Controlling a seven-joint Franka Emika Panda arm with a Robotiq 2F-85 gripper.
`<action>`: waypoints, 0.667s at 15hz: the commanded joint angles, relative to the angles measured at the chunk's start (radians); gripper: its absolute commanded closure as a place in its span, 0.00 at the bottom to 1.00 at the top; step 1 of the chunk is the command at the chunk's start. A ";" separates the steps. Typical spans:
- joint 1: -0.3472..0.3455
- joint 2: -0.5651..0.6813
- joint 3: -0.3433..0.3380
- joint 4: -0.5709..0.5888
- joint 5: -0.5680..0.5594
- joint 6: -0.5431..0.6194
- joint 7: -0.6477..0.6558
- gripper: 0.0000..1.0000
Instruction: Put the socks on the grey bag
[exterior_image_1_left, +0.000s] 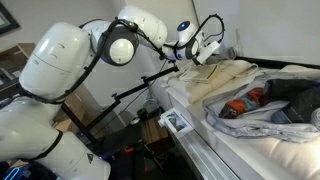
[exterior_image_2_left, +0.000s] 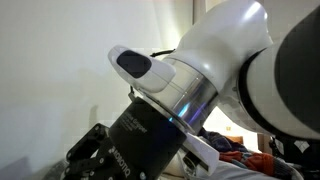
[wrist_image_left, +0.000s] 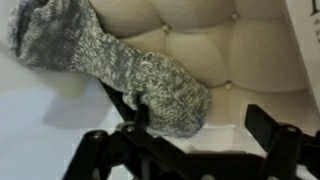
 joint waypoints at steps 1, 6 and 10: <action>0.052 0.013 -0.046 0.069 0.028 -0.043 -0.028 0.04; 0.079 0.012 -0.061 0.084 0.025 -0.057 -0.039 0.47; 0.098 0.016 -0.080 0.104 0.023 -0.064 -0.039 0.78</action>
